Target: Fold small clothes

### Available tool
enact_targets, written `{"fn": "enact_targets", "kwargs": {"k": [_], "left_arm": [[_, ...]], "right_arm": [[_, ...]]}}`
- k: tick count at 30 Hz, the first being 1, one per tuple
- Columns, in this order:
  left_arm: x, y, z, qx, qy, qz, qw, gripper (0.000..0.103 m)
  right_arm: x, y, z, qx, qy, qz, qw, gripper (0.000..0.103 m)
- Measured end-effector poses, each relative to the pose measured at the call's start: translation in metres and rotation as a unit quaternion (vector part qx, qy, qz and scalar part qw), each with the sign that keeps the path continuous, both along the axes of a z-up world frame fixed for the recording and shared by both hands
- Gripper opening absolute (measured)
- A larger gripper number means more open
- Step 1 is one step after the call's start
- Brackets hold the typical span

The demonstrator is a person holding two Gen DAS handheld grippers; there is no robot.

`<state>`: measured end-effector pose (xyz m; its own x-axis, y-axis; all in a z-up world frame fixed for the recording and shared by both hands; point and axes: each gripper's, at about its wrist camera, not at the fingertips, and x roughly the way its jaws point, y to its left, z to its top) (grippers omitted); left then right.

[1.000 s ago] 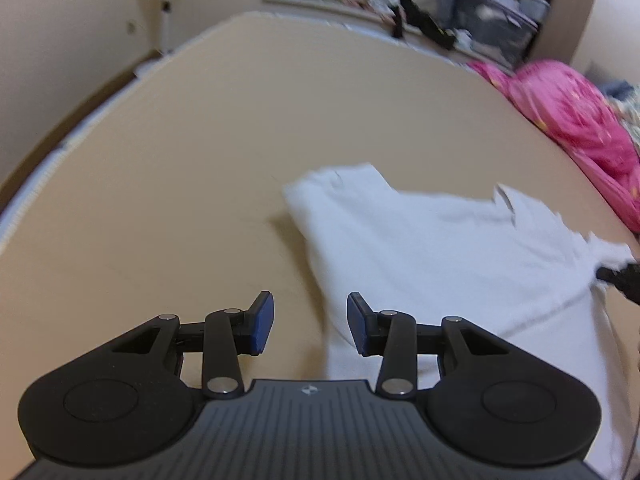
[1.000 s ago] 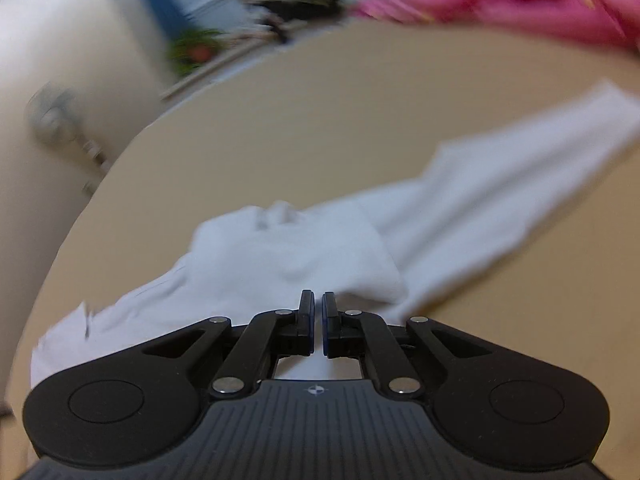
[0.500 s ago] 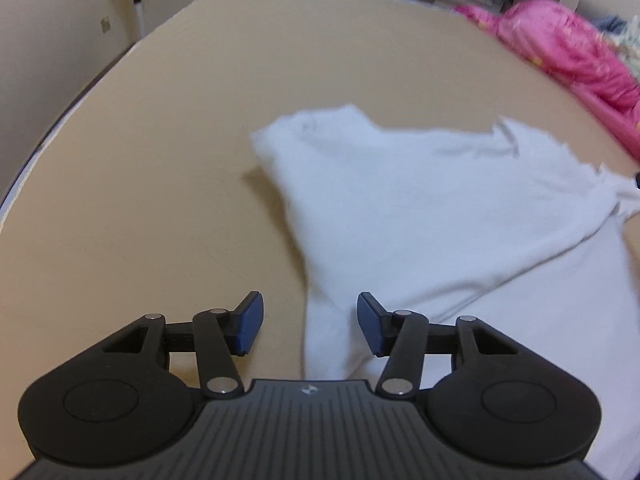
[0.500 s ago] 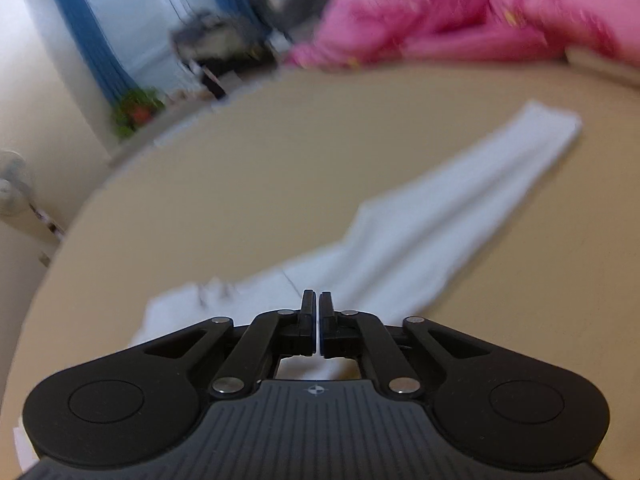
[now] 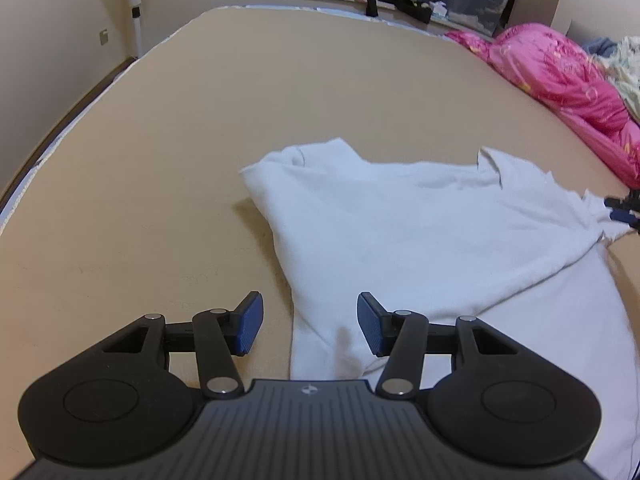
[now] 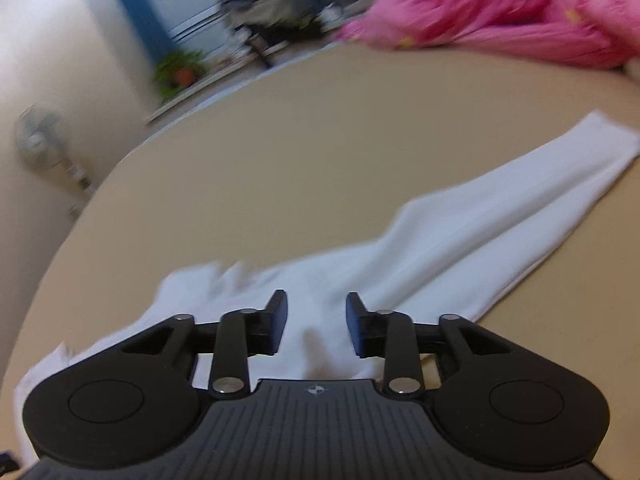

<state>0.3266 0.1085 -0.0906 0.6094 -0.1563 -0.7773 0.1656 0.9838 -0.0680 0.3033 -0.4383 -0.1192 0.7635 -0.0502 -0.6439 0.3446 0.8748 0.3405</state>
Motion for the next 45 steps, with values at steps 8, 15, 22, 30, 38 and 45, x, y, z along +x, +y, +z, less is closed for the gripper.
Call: {"fn": "enact_targets", "kwargs": {"k": [8,15,22,30,38,45], "left_arm": [[0.003,0.002,0.003,0.001,-0.003,0.004,1.0,0.058],[0.009,-0.002,-0.001,0.004,0.001,0.007,1.0,0.058],[0.012,-0.006,-0.008,0.017,0.004,0.004,0.9998,0.058],[0.011,-0.001,-0.007,0.021,0.0,0.012,0.9997,0.058],[0.01,0.006,0.002,0.008,-0.009,0.025,0.9996,0.058],[0.009,0.023,0.007,-0.025,-0.003,0.054,0.9982,0.058]], "right_arm": [[-0.002,-0.11,-0.034,0.015,0.025,-0.139,0.99,0.038],[-0.038,-0.173,-0.079,0.118,-0.04,-0.243,0.962,0.038],[-0.056,-0.196,-0.107,0.154,-0.11,-0.297,0.936,0.032],[-0.032,-0.196,-0.082,0.071,-0.105,-0.298,0.946,0.003],[0.007,0.012,0.057,-0.124,-0.25,0.027,0.96,0.003],[-0.04,0.24,0.019,-0.039,-0.117,0.435,0.892,0.008]]}}
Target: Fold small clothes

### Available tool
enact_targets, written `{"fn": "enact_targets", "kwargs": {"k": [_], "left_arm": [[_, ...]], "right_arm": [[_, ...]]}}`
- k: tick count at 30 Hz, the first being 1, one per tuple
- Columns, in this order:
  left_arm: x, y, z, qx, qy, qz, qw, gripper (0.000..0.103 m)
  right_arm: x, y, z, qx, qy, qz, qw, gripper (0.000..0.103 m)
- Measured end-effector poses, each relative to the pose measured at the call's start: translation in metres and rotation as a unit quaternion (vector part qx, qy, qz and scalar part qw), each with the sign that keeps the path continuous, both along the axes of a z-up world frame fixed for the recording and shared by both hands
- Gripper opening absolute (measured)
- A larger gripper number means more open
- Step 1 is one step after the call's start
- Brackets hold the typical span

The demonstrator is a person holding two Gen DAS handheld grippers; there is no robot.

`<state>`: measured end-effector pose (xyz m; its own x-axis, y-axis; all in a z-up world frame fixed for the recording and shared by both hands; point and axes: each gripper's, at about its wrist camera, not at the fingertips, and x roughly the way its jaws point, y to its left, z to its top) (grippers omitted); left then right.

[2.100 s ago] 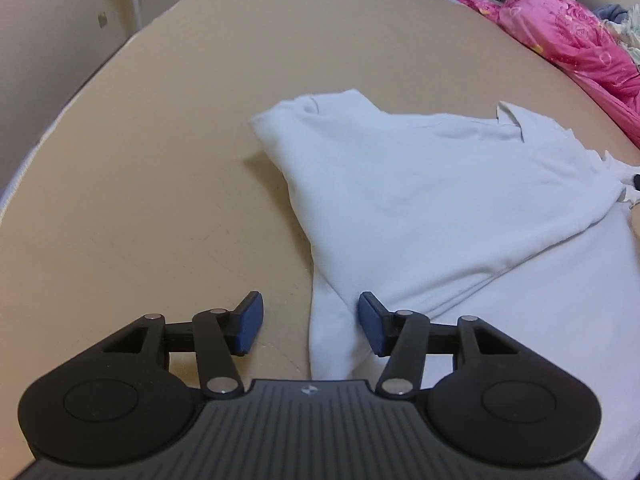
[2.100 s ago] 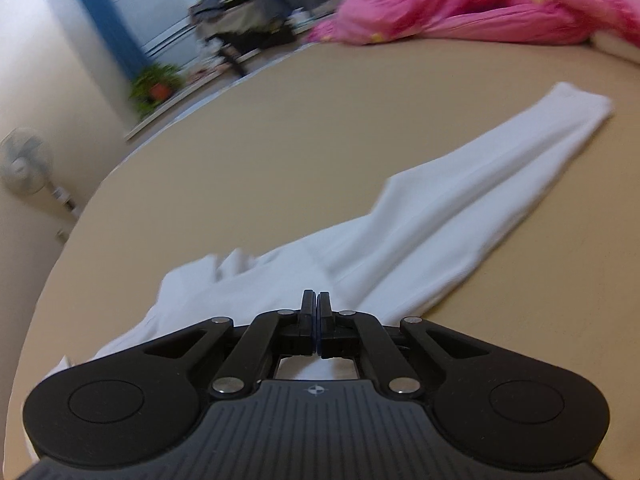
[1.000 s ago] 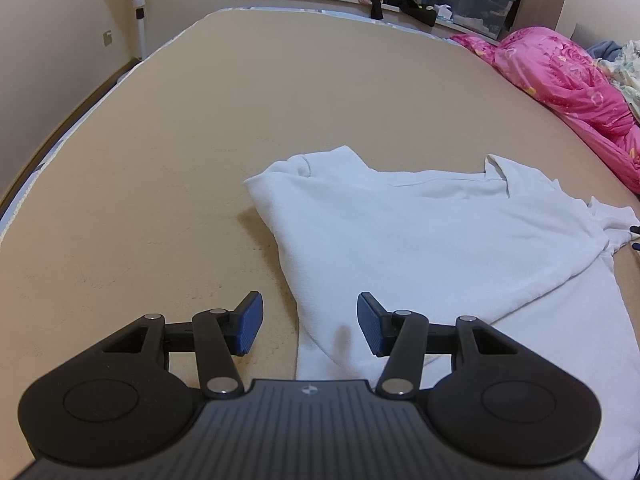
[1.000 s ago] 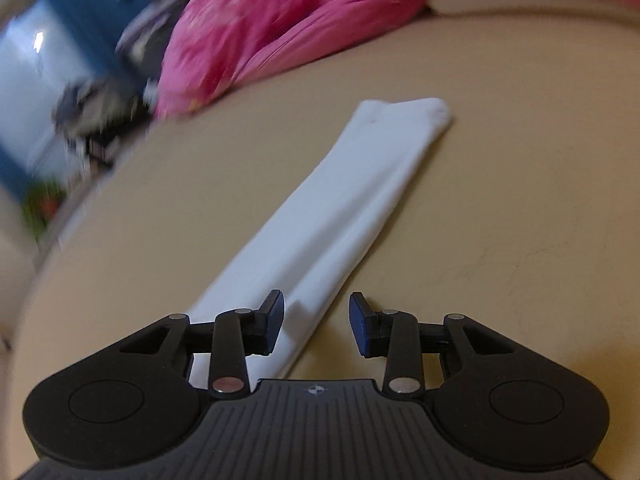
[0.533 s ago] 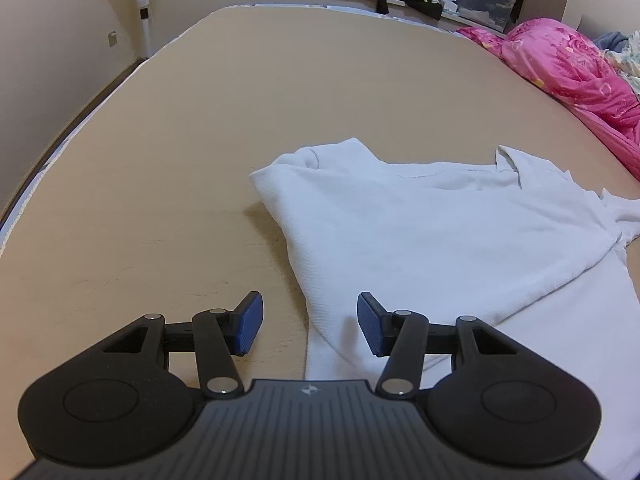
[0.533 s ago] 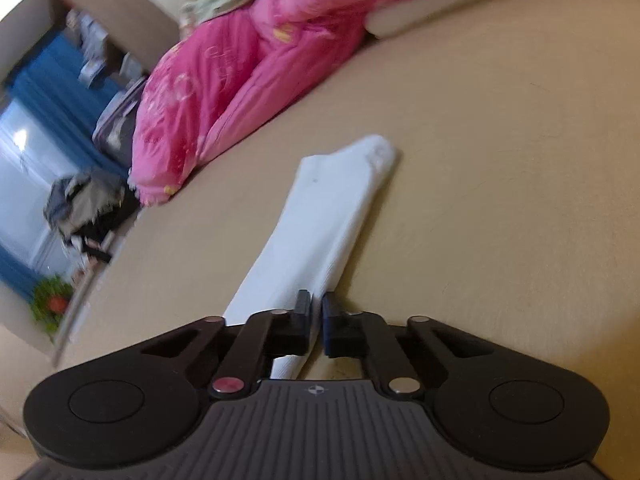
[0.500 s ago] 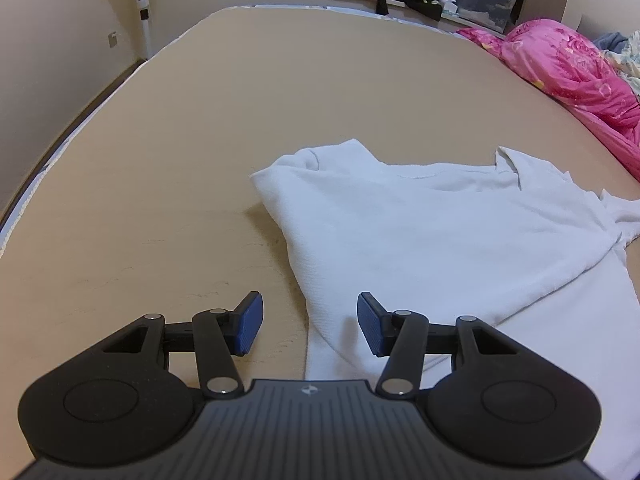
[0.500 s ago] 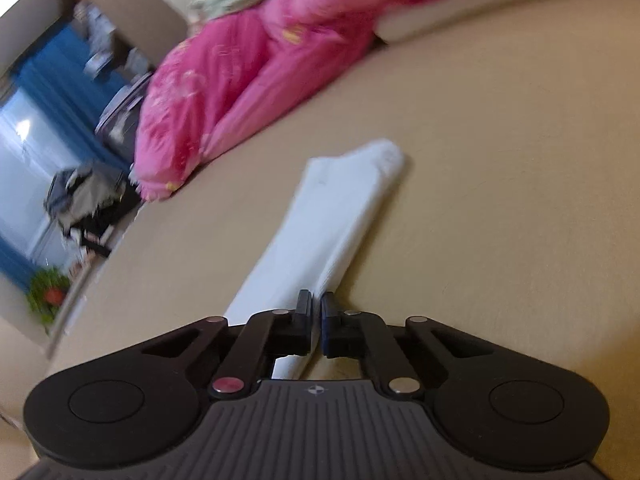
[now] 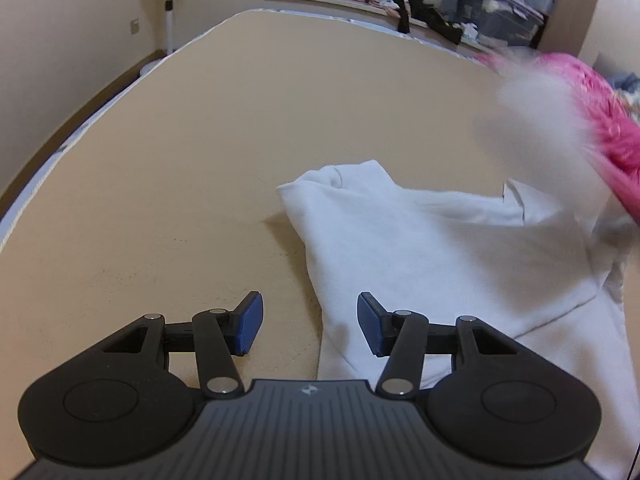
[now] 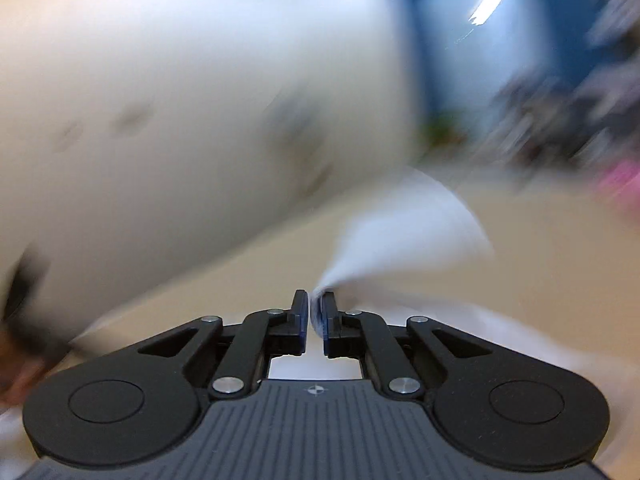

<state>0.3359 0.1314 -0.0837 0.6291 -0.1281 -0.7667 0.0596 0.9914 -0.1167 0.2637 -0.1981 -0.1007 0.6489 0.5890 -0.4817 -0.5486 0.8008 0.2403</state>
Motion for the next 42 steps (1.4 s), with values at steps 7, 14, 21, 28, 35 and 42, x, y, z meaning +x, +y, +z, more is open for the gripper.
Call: {"fn": "enact_targets", "kwargs": {"k": [7,14,21,28,35,42], "left_arm": [[-0.004,0.006,0.013,-0.063,-0.013,0.002,0.9979,0.035],[0.003,0.002,0.002,-0.128,-0.015,0.01,0.9916,0.019],[0.027,-0.014,-0.029,-0.098,0.004,0.017,0.995,0.02],[0.036,-0.02,-0.037,-0.086,0.0,0.014,0.9962,0.014],[-0.007,-0.01,0.033,-0.087,-0.063,0.023,0.9939,0.011],[-0.014,-0.014,-0.008,-0.046,0.084,0.001,0.9954,0.014]], "right_arm": [[-0.037,0.0,0.008,-0.09,0.107,-0.072,0.988,0.02],[-0.049,-0.062,0.003,-0.027,0.082,-0.198,0.976,0.035],[-0.01,-0.108,-0.025,0.061,0.128,-0.285,0.948,0.037],[0.004,-0.142,-0.047,0.123,0.177,-0.337,0.916,0.038],[-0.005,-0.17,-0.053,0.195,0.189,-0.395,0.878,0.003],[-0.008,-0.171,-0.073,0.117,0.278,-0.442,0.845,0.005]]}}
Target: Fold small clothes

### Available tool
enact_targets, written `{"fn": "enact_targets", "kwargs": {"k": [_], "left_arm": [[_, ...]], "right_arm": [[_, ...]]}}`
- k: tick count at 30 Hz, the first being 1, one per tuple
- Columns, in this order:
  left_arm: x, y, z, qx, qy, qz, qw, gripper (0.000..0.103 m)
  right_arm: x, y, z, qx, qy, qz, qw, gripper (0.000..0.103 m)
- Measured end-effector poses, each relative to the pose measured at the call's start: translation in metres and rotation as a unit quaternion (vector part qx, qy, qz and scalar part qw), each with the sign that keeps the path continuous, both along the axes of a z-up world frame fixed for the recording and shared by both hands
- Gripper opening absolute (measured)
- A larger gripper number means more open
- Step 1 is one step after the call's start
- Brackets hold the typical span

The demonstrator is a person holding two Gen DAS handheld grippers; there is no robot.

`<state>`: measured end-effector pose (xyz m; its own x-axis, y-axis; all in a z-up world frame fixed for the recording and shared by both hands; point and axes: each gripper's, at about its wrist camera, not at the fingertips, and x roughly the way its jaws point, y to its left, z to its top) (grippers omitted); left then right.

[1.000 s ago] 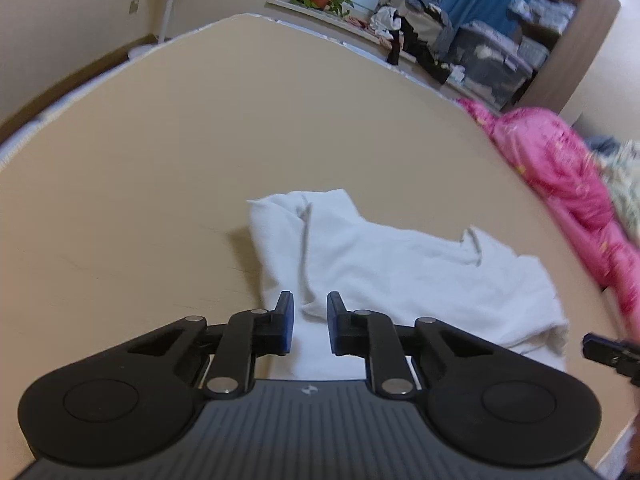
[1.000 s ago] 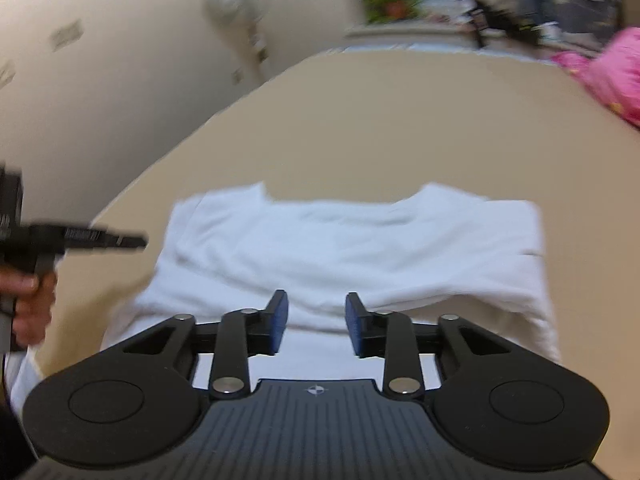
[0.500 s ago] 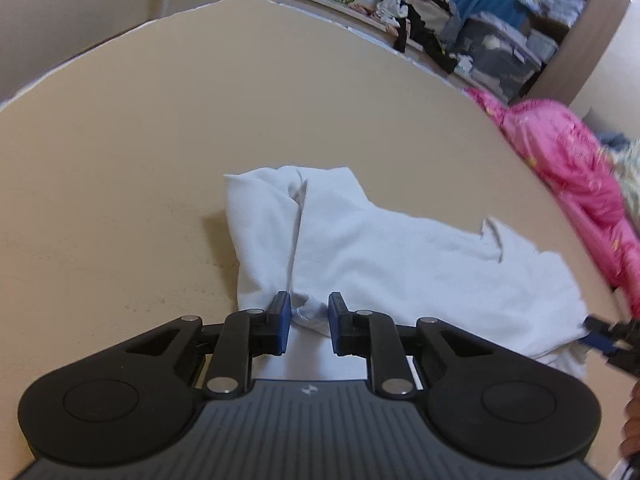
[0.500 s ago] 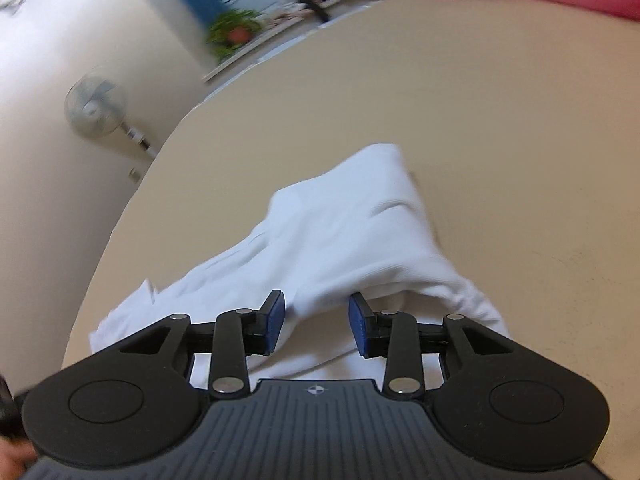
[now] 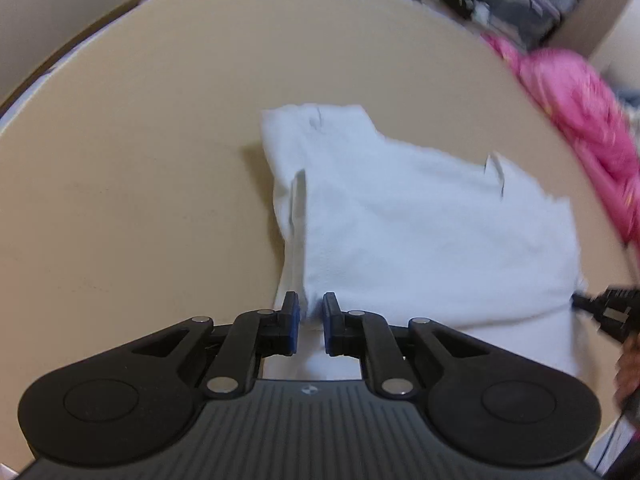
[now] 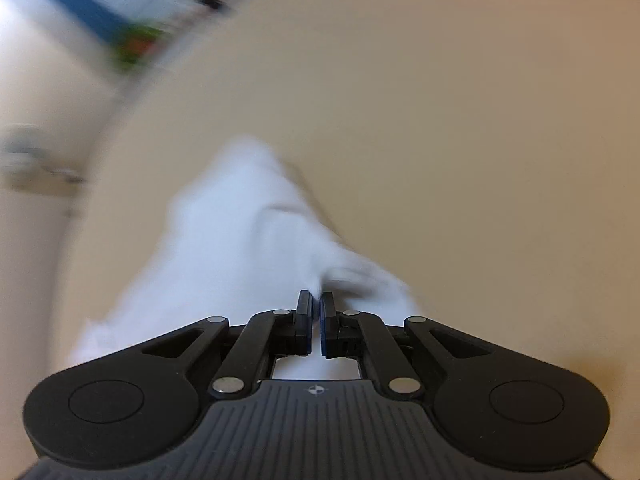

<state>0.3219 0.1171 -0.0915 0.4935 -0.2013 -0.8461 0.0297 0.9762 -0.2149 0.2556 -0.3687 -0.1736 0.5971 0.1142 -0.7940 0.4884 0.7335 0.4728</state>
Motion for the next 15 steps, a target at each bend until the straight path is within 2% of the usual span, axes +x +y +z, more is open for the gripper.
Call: {"fn": "enact_targets", "kwargs": {"k": [1,2,4,6,8,9,11,12,13,15], "left_arm": [[-0.002,-0.001,0.008,0.004,-0.024,-0.003,0.9997,0.014],[-0.006,-0.002,0.019,0.006,-0.054,-0.006,0.9985,0.017],[-0.011,-0.002,0.035,0.01,-0.104,-0.012,0.9944,0.023],[-0.009,-0.006,0.04,-0.007,-0.127,-0.016,0.9918,0.023],[-0.001,-0.011,0.034,-0.032,-0.117,-0.022,0.9923,0.023],[0.002,-0.013,0.026,-0.034,-0.106,-0.022,0.9936,0.023],[0.013,-0.018,-0.002,0.004,-0.054,-0.024,0.9983,0.024],[0.017,-0.021,-0.018,0.036,-0.019,-0.027,0.9988,0.023],[0.015,-0.021,-0.024,0.053,-0.015,-0.026,0.9981,0.03],[0.009,-0.02,-0.015,0.05,-0.034,-0.03,0.9977,0.032]], "right_arm": [[-0.001,0.003,0.007,-0.01,-0.006,0.003,1.0,0.007],[-0.004,0.01,0.022,-0.044,-0.024,0.012,0.999,0.01],[-0.011,0.024,0.046,-0.116,-0.06,0.028,0.991,0.01],[-0.016,0.031,0.057,-0.129,-0.101,0.042,0.986,0.017],[-0.012,0.036,0.059,-0.119,-0.144,0.072,0.98,0.019],[-0.003,0.038,0.053,-0.108,-0.15,0.088,0.979,0.022],[0.014,0.034,0.032,-0.082,-0.124,0.097,0.984,0.027],[0.023,0.031,0.016,-0.084,-0.085,0.093,0.989,0.027],[0.027,0.025,0.005,-0.084,-0.055,0.078,0.992,0.026],[0.024,0.016,0.002,-0.05,-0.065,0.059,0.995,0.023]]}}
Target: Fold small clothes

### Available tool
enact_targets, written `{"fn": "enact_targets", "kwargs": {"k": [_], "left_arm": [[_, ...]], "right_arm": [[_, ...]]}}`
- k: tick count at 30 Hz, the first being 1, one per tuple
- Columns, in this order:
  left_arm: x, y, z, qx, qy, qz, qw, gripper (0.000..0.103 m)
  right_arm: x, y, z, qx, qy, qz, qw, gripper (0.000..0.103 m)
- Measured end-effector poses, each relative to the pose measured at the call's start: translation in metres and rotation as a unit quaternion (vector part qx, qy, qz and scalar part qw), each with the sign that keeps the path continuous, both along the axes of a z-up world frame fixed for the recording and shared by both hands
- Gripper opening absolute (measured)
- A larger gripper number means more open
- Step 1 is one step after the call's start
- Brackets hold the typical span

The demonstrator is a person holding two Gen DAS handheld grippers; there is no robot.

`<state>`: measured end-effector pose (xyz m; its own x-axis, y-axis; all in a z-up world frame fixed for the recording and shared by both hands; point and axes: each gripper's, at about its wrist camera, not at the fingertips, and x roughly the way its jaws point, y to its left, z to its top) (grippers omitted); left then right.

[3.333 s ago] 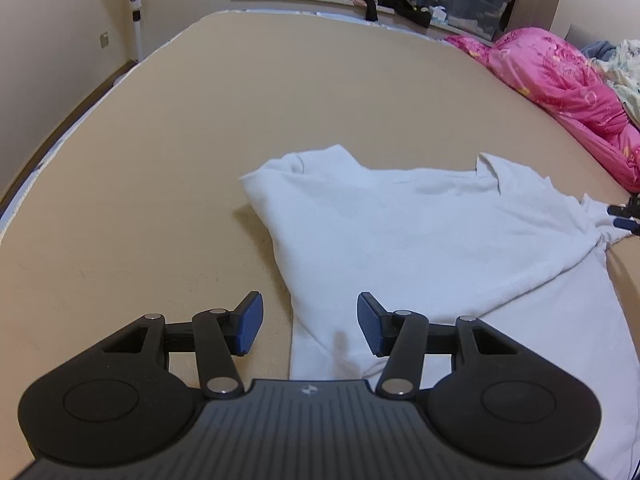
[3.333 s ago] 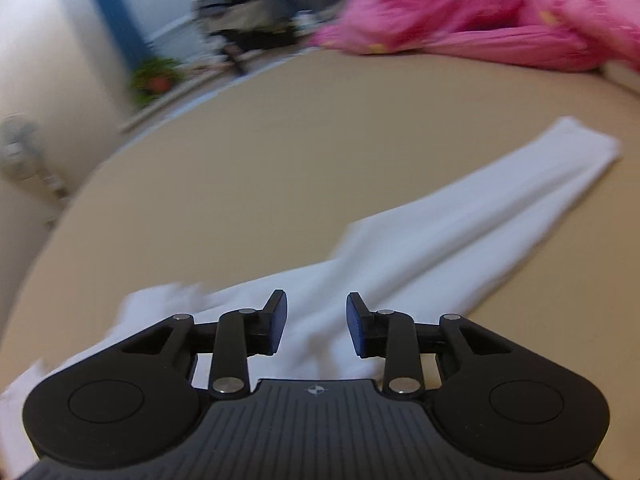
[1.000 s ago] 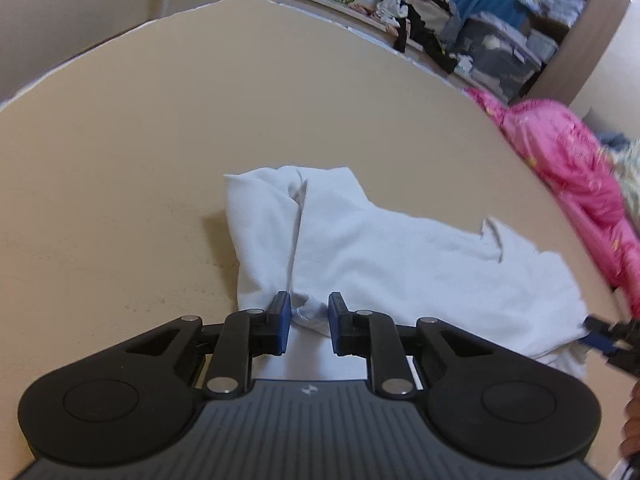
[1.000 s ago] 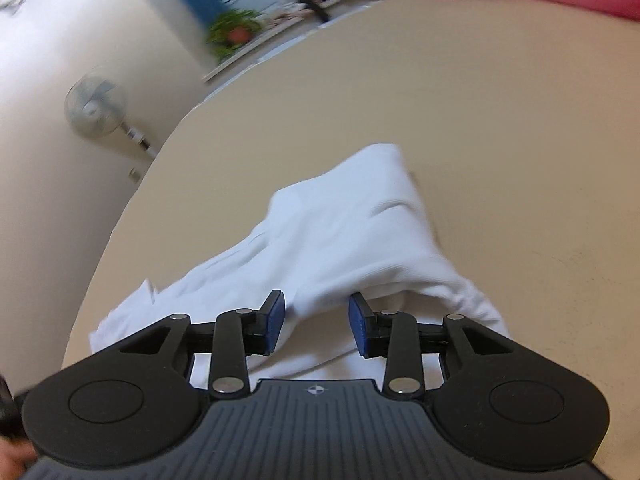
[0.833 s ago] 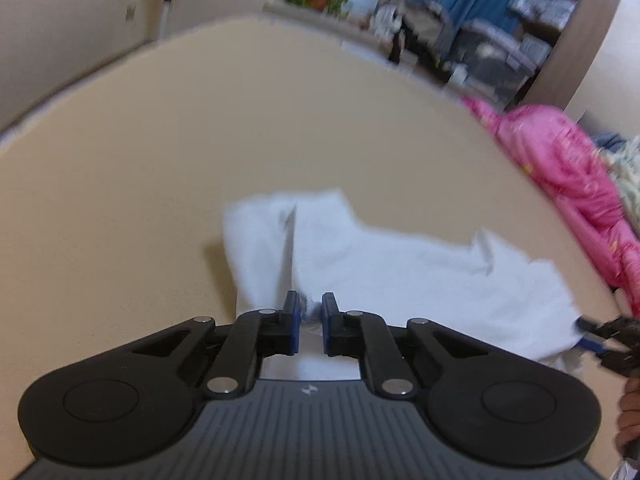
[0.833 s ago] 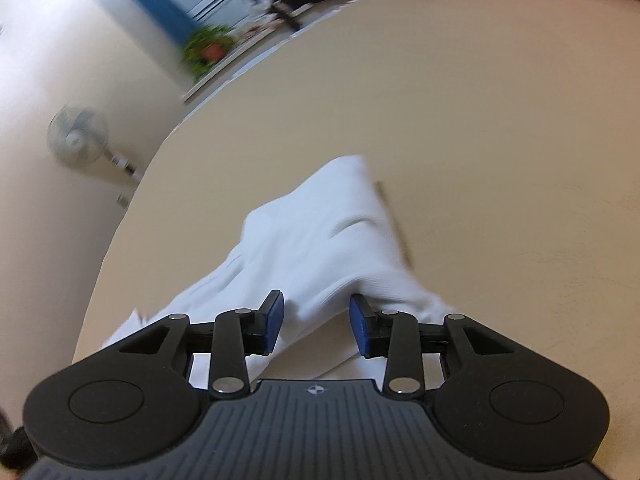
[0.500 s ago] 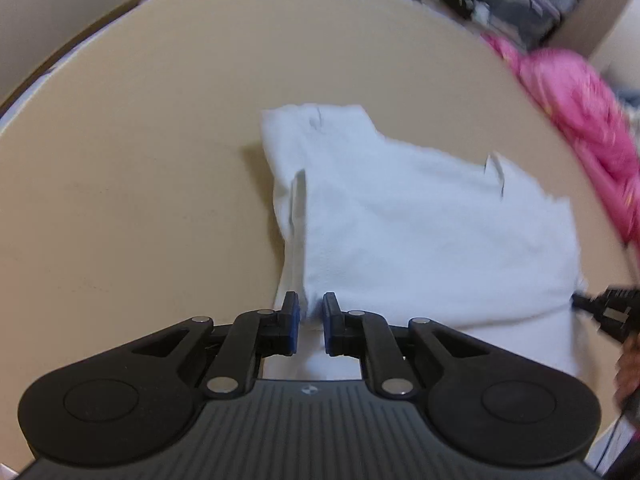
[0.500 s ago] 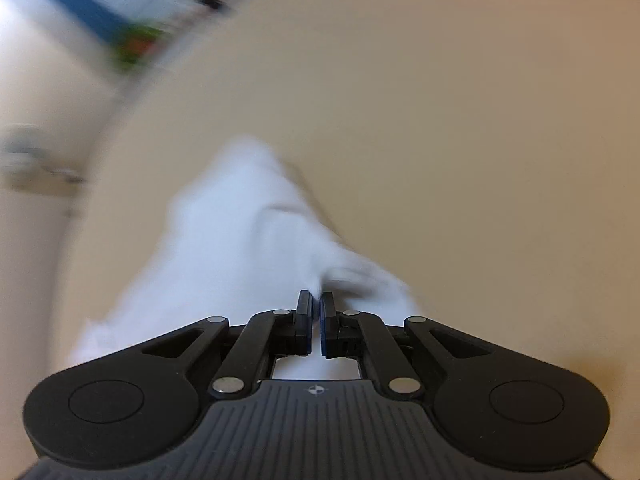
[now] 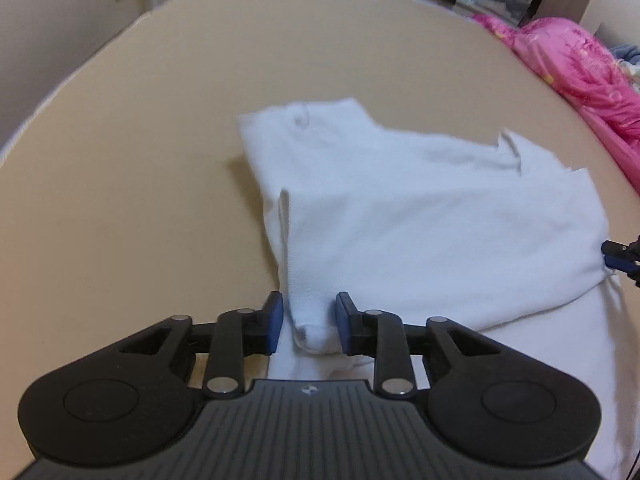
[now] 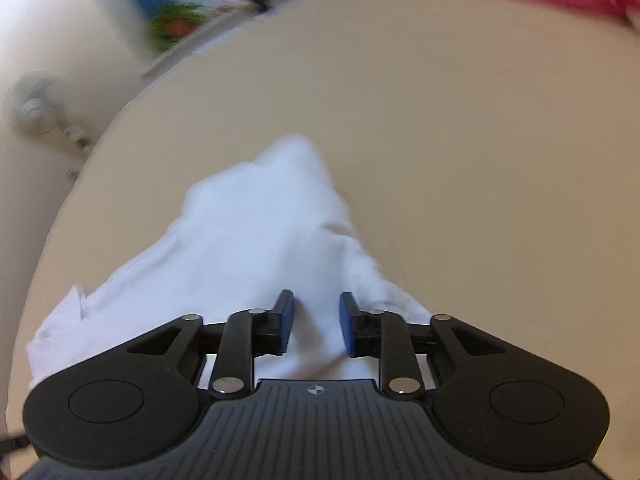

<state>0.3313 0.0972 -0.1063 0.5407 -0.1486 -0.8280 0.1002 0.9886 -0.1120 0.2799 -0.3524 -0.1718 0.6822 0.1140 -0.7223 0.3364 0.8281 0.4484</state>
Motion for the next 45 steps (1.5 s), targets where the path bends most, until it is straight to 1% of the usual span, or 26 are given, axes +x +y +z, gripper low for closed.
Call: {"fn": "enact_targets", "kwargs": {"k": [2,3,4,5,6,7,8,9,10,12,13,15,17,20,22,24,27,29,31,32,35,36,37,40,43,45], "left_arm": [[-0.009,0.004,0.011,-0.018,-0.031,-0.005,0.9994,0.037],[-0.011,0.005,0.012,-0.018,-0.037,-0.004,0.9991,0.038],[-0.012,0.006,0.008,-0.013,-0.035,-0.002,0.9993,0.038],[-0.011,0.007,-0.002,-0.003,-0.017,0.001,0.9999,0.038],[-0.011,0.005,-0.011,0.005,0.01,0.003,0.9999,0.042],[-0.016,0.008,-0.013,-0.003,0.011,0.006,0.9999,0.042],[-0.021,0.009,-0.005,-0.002,0.008,0.006,1.0,0.042],[-0.027,0.008,0.006,0.007,0.002,0.001,1.0,0.042],[-0.035,0.009,0.019,0.012,-0.015,-0.003,0.9998,0.042],[-0.061,0.011,0.046,0.017,-0.046,-0.008,0.9988,0.042],[-0.076,0.012,0.055,0.014,-0.053,-0.01,0.9984,0.042],[-0.105,0.01,0.069,0.008,-0.064,-0.015,0.9978,0.042],[-0.14,0.008,0.072,0.003,-0.07,-0.02,0.9973,0.042],[-0.186,0.003,0.061,0.013,-0.07,-0.025,0.9971,0.042],[-0.209,0.004,0.051,0.022,-0.057,-0.021,0.9979,0.042],[-0.226,0.006,0.038,0.021,-0.037,-0.025,0.9988,0.04],[-0.244,0.014,0.023,0.024,-0.018,-0.025,0.9992,0.039],[-0.253,0.022,0.016,0.008,0.007,-0.021,0.9997,0.039],[-0.257,0.032,0.005,-0.024,0.049,-0.007,0.9985,0.039],[-0.259,0.036,0.0,-0.032,0.067,0.002,0.9972,0.039],[-0.265,0.037,-0.008,-0.046,0.106,0.015,0.9931,0.039],[-0.267,0.035,-0.009,-0.05,0.111,0.011,0.9926,0.039],[-0.268,0.031,-0.01,-0.045,0.112,0.006,0.9926,0.039],[-0.273,0.024,-0.012,-0.006,0.111,0.007,0.9938,0.039],[-0.275,0.026,-0.014,-0.004,0.118,0.016,0.9929,0.039],[-0.274,0.025,-0.014,-0.004,0.123,0.023,0.9922,0.039]], "right_arm": [[-0.003,0.0,0.005,-0.022,-0.014,0.015,1.0,0.025],[-0.004,-0.004,-0.001,-0.016,-0.003,0.015,1.0,0.025],[-0.007,-0.009,-0.008,0.002,0.008,0.012,1.0,0.023],[-0.01,-0.012,-0.009,0.015,0.006,0.004,1.0,0.018],[-0.012,-0.014,-0.006,0.014,0.008,0.0,1.0,0.015],[-0.016,-0.014,0.001,0.009,0.009,0.0,1.0,0.015],[-0.023,-0.013,0.01,0.001,0.004,-0.002,1.0,0.017],[-0.03,-0.011,0.021,-0.018,0.001,-0.007,1.0,0.023],[-0.046,-0.008,0.038,-0.041,-0.004,-0.007,0.999,0.028],[-0.064,-0.007,0.063,-0.068,-0.024,0.008,0.997,0.03],[-0.074,-0.01,0.075,-0.072,-0.038,0.012,0.997,0.03],[-0.103,-0.017,0.095,-0.078,-0.061,0.02,0.995,0.035],[-0.13,-0.024,0.108,-0.079,-0.074,0.035,0.994,0.039],[-0.166,-0.031,0.105,-0.089,-0.079,0.06,0.991,0.042],[-0.185,-0.039,0.096,-0.101,-0.068,0.067,0.99,0.042],[-0.199,-0.045,0.087,-0.117,-0.049,0.077,0.989,0.042],[-0.217,-0.053,0.079,-0.117,-0.03,0.104,0.987,0.042],[-0.23,-0.06,0.072,-0.109,-0.012,0.113,0.988,0.042],[-0.236,-0.066,0.061,-0.093,0.019,0.117,0.989,0.042],[-0.237,-0.068,0.054,-0.083,0.039,0.116,0.989,0.042],[-0.24,-0.07,0.044,-0.059,0.069,0.121,0.988,0.042],[-0.241,-0.069,0.04,-0.053,0.08,0.13,0.987,0.042],[-0.241,-0.067,0.036,-0.052,0.091,0.137,0.985,0.042],[-0.247,-0.061,0.029,-0.069,0.126,0.153,0.978,0.042],[-0.251,-0.058,0.022,-0.067,0.148,0.162,0.973,0.042],[-0.254,-0.054,0.017,-0.076,0.165,0.172,0.968,0.042]]}}
